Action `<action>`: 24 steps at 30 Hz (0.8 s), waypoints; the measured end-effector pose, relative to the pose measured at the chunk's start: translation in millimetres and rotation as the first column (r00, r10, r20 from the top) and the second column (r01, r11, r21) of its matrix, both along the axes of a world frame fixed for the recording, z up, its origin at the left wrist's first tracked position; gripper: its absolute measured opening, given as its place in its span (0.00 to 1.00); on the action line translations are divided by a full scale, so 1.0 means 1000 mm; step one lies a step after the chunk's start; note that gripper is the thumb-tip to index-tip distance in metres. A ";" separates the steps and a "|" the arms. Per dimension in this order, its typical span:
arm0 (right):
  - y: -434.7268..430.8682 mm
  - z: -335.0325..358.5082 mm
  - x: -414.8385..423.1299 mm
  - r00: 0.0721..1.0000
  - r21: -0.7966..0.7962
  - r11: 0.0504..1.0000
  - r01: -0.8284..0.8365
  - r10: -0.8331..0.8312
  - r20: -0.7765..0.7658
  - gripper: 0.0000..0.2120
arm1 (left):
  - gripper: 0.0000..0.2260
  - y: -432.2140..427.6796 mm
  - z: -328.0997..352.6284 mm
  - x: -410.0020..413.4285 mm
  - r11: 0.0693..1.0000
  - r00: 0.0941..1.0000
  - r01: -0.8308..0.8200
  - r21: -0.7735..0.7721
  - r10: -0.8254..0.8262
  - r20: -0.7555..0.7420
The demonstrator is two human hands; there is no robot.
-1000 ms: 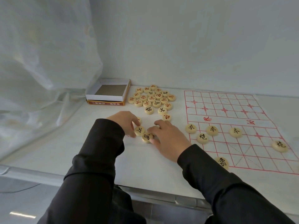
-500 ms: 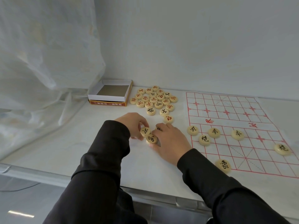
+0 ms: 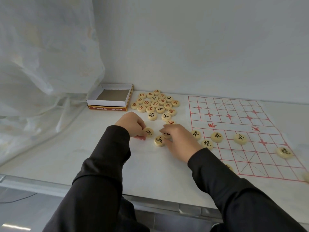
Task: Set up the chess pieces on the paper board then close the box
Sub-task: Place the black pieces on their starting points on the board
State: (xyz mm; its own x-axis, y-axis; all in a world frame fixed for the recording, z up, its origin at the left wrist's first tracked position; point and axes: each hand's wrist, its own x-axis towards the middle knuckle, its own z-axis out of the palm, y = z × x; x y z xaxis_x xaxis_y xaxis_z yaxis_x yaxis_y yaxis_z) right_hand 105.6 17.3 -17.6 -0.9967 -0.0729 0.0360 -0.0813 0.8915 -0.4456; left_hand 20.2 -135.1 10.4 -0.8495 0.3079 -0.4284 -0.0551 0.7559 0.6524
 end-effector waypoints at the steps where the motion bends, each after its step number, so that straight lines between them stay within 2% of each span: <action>1: 0.001 0.002 0.000 0.999 -0.074 0.997 0.038 -0.039 -0.019 0.16 | 0.08 0.001 0.002 0.001 0.997 0.999 -0.047 0.069 0.045 0.024; 4: 0.004 0.005 -0.003 0.985 -0.242 0.957 0.159 -0.169 -0.023 0.13 | 0.07 0.006 0.008 0.005 0.934 0.975 -0.196 0.299 0.153 0.163; 6: 0.006 0.008 -0.006 0.971 -0.370 0.901 0.228 -0.237 0.022 0.11 | 0.07 0.010 0.008 0.010 0.890 0.963 -0.233 0.391 0.156 0.219; 11: 0.016 0.017 -0.007 0.943 -0.628 0.719 0.299 -0.325 0.076 0.08 | 0.03 0.025 0.009 0.020 0.884 0.982 -0.122 0.451 0.042 0.184; 14: 0.026 0.022 -0.005 0.931 -0.660 0.685 0.310 -0.361 0.063 0.05 | 0.02 0.038 0.007 0.027 0.909 0.993 -0.045 0.415 -0.005 0.120; 17: 0.038 0.028 -0.001 0.921 -0.656 0.678 0.331 -0.384 0.067 0.03 | 0.03 0.055 0.006 0.036 0.898 0.996 -0.047 0.437 0.011 0.085; 20: 0.057 0.033 0.008 0.905 -0.672 0.651 0.353 -0.420 0.069 0.06 | 0.03 0.071 0.007 0.047 0.880 0.996 -0.072 0.470 0.043 0.073; 24: 0.087 0.037 0.021 0.902 -0.633 0.681 0.369 -0.426 0.067 0.11 | 0.03 0.093 0.005 0.061 0.886 0.999 -0.030 0.463 0.043 -0.018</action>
State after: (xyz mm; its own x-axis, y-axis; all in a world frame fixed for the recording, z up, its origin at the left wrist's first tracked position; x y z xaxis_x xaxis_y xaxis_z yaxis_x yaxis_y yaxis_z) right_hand 126.5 104.2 19.6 -0.9181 0.3963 0.0068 0.1554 0.3758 -0.9136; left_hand 81.0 -42.2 15.7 -0.8730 0.4341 -0.2223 -0.0545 0.3661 0.9290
